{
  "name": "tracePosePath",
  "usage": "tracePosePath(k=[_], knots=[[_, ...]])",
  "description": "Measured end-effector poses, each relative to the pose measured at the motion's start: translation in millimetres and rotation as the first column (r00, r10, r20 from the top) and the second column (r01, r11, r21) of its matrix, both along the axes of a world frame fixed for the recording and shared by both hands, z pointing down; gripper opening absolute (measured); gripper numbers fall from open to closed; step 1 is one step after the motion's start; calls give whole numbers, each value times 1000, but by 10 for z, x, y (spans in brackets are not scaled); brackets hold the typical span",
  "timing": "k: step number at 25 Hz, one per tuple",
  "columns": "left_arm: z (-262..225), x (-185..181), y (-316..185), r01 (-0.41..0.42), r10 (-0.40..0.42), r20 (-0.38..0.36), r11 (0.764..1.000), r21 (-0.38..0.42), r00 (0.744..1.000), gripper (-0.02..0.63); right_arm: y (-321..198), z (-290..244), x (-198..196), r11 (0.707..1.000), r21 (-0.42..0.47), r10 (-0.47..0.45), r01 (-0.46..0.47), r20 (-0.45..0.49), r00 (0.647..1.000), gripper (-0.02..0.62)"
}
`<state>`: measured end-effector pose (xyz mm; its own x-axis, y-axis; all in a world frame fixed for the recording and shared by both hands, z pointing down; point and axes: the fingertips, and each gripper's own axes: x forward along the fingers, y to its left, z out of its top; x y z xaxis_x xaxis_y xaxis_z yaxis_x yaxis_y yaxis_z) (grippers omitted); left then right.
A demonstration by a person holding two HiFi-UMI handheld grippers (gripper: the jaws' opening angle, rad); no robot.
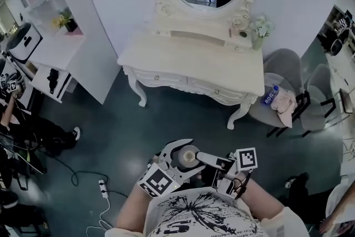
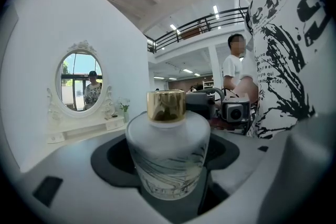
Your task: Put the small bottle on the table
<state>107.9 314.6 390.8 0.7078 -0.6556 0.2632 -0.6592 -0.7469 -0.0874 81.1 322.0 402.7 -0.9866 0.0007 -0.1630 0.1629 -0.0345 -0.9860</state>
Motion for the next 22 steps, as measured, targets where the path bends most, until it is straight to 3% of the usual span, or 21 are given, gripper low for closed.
tracePosePath(k=[5,12,22], knots=[[20,-383,-248,6,-6,-1,1000,-8,1000,351,-246,20,-382,1000,-15,1,-1,1,1000,370],[96,-652,-841,33,-33,6,999,-20,999,351,-831,99,-652,999,-24,-21,22,14,1000,370],[94,-787,-2450,70,-70,16,998,-1,997,353,-2433,83,-785,998,5,-64,64,17,998,370]])
